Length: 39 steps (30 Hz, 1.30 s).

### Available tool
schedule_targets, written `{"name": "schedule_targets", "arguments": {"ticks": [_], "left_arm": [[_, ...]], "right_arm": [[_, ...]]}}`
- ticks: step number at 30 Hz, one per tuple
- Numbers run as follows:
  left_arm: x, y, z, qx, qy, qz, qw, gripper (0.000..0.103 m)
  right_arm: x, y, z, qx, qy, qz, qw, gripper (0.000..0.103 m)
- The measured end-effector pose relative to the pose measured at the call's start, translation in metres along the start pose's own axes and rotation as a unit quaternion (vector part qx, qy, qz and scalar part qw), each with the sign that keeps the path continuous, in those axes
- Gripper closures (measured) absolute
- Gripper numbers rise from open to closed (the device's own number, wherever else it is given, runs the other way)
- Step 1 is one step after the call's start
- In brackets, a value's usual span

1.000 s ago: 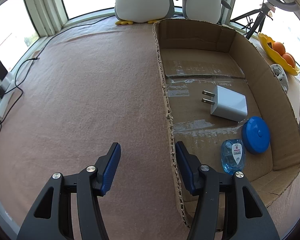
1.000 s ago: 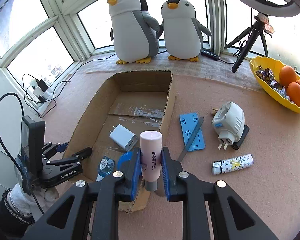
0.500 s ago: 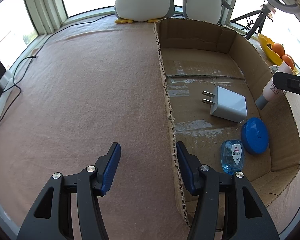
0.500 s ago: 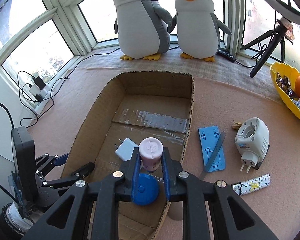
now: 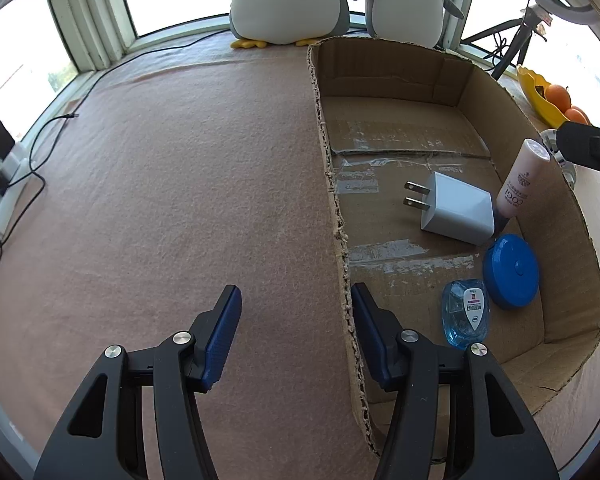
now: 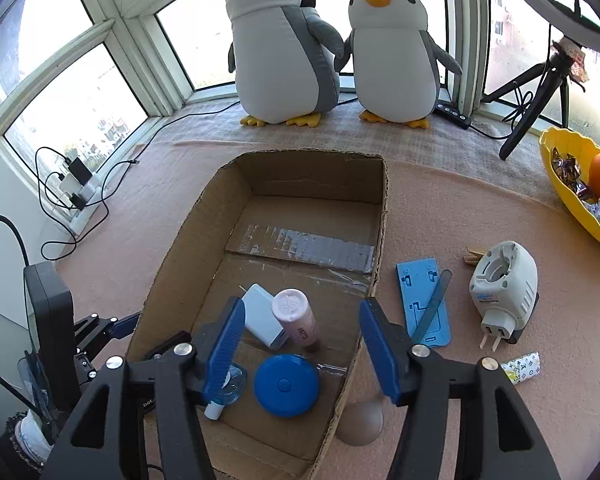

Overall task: Organize rigid objects
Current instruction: 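Carry the lotion tube into the box and open the right gripper, then move the right gripper back to the patterned lighter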

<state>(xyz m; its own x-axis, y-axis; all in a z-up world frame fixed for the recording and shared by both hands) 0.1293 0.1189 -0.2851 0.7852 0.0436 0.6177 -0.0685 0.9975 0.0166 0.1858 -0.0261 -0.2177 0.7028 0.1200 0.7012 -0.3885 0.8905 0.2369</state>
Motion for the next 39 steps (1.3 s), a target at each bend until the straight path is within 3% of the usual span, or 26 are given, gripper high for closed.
{"name": "schedule_targets", "arguments": {"ticks": [11,22,39], "left_arm": [[0.0,0.0,0.0,0.0,0.0,0.0,1.0,0.047],[0.0,0.0,0.0,0.0,0.0,0.0,1.0,0.047],[0.0,0.002,0.001,0.004,0.002,-0.003,1.0,0.047]], "right_arm": [[0.002,-0.023,0.013,-0.015,-0.007,-0.019,1.0,0.038],[-0.018,-0.06,0.027,-0.033,0.003,-0.047,0.998,0.038],[-0.058,-0.178,0.061,-0.115,0.01,-0.125,0.985,0.038]]}}
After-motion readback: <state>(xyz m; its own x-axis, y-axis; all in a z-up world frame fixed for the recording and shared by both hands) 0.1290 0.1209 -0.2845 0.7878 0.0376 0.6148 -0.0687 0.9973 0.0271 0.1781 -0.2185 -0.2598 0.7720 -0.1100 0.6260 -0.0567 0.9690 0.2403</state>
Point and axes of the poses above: each gripper's, at about its wrist camera, not at the fingertips, and z roughly against the way its jaws point, y to its left, x to its top, the point moved 10 cm from there along -z, roughly the way its jaws point, and after that the axes turned 11 degrees about -y, right-handed, at the moved point
